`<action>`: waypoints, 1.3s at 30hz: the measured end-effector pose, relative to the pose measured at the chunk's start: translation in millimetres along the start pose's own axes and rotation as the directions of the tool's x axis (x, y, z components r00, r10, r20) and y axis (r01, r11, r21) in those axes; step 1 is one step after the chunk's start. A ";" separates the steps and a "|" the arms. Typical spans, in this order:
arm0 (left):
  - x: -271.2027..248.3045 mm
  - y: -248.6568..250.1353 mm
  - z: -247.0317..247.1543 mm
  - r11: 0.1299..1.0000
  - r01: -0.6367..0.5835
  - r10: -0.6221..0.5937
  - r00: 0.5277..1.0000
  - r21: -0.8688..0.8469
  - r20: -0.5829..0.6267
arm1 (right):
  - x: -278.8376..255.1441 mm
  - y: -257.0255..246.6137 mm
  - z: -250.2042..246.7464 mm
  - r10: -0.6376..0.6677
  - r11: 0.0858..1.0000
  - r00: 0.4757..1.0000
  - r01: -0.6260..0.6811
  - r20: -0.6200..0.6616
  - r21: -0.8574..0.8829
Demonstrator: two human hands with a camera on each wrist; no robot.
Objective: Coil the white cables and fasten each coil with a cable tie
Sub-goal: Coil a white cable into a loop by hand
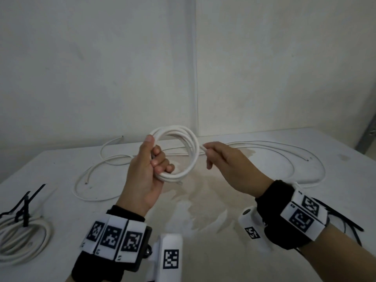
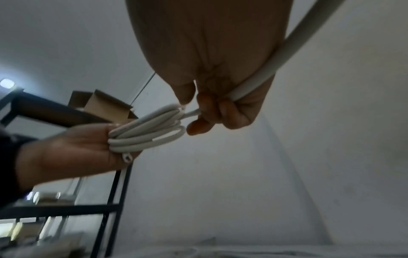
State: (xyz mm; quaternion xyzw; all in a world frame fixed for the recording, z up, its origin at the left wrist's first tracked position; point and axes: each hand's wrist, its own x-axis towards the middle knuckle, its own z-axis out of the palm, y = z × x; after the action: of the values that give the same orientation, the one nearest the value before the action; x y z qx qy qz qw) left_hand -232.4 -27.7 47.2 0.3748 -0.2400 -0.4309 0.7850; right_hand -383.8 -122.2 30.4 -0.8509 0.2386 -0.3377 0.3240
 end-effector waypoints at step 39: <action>-10.3 -16.0 13.4 0.677 0.125 -0.422 0.873 0.726 0.244 | 7.9 -9.0 -2.4 -0.538 0.819 0.842 0.534 0.044 -0.211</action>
State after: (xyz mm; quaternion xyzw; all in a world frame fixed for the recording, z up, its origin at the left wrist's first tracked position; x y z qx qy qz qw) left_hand -255.0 -29.6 41.9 0.5773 -0.4743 -0.4907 0.4482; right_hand -378.6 -121.9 41.5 -0.9104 0.0276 -0.3949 0.1201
